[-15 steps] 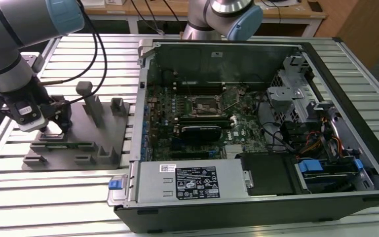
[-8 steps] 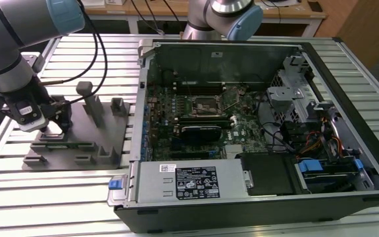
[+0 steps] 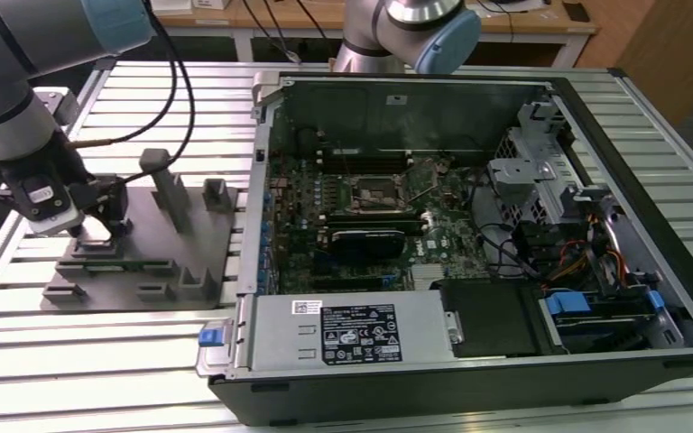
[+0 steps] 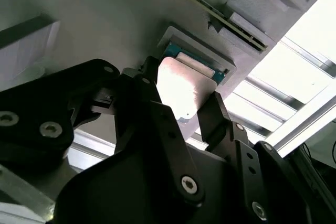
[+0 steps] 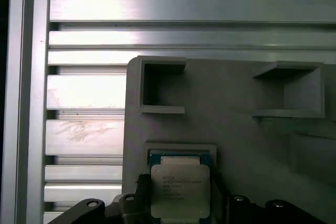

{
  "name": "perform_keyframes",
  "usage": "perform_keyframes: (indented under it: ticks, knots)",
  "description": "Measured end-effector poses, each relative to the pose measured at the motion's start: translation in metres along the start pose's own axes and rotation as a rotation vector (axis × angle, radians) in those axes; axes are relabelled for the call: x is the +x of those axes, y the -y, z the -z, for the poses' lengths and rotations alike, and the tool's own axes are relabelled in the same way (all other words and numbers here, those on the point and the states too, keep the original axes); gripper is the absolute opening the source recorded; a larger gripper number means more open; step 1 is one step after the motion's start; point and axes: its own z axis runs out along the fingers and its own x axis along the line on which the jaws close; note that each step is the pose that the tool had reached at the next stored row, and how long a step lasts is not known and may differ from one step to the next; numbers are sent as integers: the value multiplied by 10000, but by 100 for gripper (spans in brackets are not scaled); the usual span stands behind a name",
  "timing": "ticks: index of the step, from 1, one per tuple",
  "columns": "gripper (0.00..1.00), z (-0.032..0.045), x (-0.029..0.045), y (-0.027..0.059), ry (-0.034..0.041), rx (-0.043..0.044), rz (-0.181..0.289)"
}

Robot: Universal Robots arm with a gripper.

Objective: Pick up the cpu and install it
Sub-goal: 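Pick up the cpu and move it towards the insertion slot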

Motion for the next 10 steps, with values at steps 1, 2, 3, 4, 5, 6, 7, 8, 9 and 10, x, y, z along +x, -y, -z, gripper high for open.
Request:
perform_keyframes:
  ticks: [1,2,3,4,5,6,7,8,9,10]
  knots:
    - [54,19,0,-1,0,0,0]
    - [54,36,0,-2,0,0,0]
    - [54,54,0,-3,0,0,0]
    - [54,70,0,-5,0,0,0]
    - [54,86,0,-6,0,0,0]
    - [54,103,0,-7,0,0,0]
    - [54,125,-1,-8,1,0,0]
    - [54,148,-1,-9,0,0,0]
    - [54,170,-1,-11,0,0,-1]
    - [54,193,-1,-12,0,0,0]
